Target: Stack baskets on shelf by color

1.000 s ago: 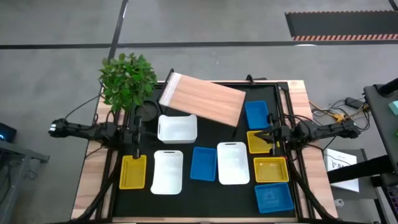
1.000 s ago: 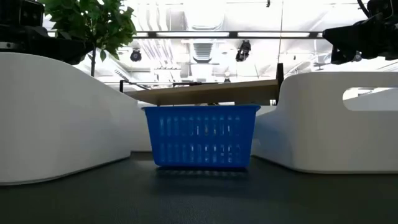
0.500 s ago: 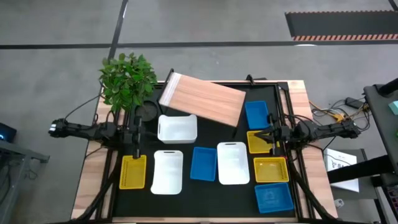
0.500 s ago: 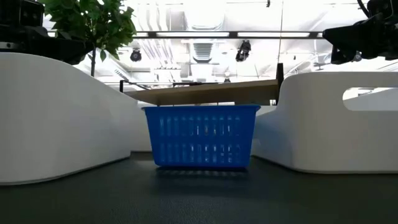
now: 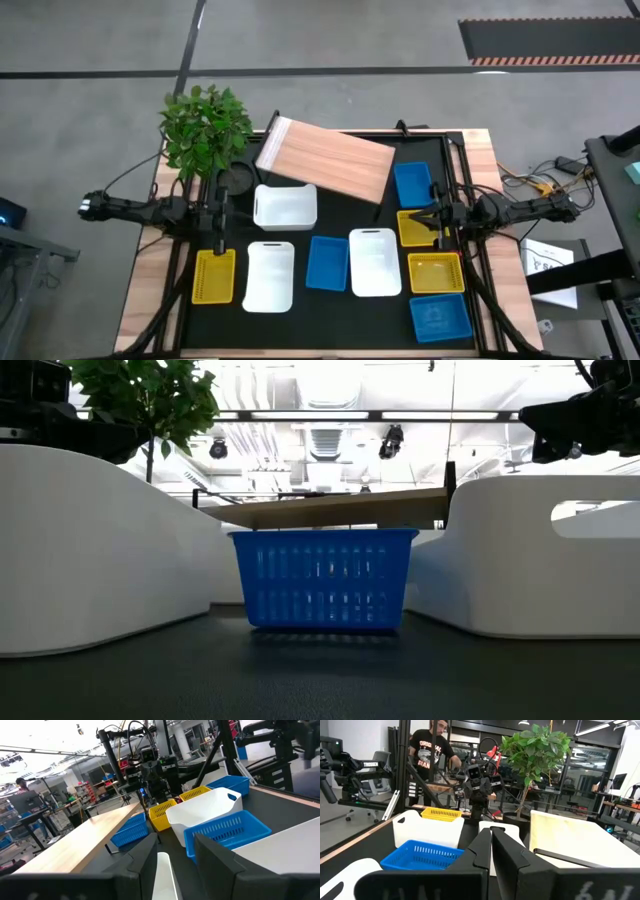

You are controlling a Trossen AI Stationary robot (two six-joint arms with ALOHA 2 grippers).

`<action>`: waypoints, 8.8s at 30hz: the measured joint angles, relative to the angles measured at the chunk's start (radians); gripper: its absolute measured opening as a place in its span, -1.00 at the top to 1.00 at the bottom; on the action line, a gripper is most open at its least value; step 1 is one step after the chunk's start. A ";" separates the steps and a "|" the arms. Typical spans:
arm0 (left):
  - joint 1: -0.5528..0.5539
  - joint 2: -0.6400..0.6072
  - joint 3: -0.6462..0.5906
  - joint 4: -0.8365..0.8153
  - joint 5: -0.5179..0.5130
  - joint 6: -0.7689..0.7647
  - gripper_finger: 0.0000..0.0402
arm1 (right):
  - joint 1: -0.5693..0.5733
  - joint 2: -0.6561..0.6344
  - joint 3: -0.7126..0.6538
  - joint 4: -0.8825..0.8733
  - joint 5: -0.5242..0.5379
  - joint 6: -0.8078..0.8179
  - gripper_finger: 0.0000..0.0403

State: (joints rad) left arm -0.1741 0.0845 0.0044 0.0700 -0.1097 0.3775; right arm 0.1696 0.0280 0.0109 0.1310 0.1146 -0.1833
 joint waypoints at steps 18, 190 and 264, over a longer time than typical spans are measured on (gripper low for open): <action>0.000 0.000 0.000 0.000 0.000 0.000 0.43 | 0.000 0.000 0.000 0.000 0.000 0.000 0.96; 0.000 0.010 0.000 0.656 -0.002 -0.425 0.43 | 0.527 1.641 1.787 -1.205 0.154 0.500 0.96; 0.000 0.010 0.000 0.655 -0.002 -0.424 0.43 | -0.159 1.626 1.920 -1.613 0.087 0.495 0.50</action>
State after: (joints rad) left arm -0.1744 0.0944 0.0040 0.7247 -0.1116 -0.0467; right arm 0.0101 1.6535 1.9309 -1.4818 0.2020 0.3117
